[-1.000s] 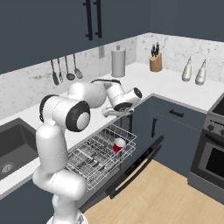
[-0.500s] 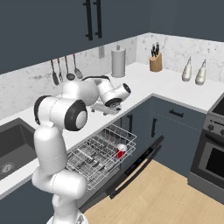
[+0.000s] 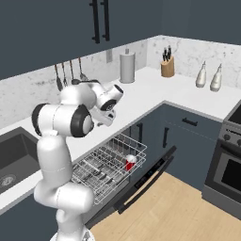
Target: Pick up the cup and bowl from the counter, place them in the dishwasher, and close the dishwasher door.
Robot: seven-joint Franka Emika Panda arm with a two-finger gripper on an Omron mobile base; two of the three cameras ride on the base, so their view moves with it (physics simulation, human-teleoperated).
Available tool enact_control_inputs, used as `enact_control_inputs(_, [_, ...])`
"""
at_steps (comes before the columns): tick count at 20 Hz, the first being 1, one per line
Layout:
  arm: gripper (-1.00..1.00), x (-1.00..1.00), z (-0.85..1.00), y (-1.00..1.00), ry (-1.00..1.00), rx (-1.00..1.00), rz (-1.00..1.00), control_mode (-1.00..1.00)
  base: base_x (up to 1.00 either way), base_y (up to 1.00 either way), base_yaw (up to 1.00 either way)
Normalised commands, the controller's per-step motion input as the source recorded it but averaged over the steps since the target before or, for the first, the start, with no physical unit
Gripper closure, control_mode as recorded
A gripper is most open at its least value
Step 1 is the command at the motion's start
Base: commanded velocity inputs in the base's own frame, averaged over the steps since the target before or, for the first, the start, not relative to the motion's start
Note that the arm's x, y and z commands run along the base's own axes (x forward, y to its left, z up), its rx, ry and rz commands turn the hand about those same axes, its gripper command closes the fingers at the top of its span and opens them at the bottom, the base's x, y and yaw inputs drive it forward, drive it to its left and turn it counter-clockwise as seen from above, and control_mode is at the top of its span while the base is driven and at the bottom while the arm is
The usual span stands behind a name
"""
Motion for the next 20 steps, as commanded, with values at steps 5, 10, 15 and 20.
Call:
enact_control_inputs(5, [-1.00,0.10,-0.16,0.55,0.32,-0.31,-0.15,-1.00,0.00,0.00,0.00])
enact_control_inputs(10, [-1.00,0.22,-0.05,0.09,0.25,-0.21,-0.12,-1.00,0.00,0.00,0.00])
enact_control_inputs(15, [-1.00,0.21,-0.33,-0.14,0.20,-0.09,-0.10,-1.00,0.00,0.00,0.00])
enact_control_inputs(20, [-1.00,0.32,-0.38,-0.06,0.06,-0.07,-0.09,-1.00,0.00,0.00,0.00])
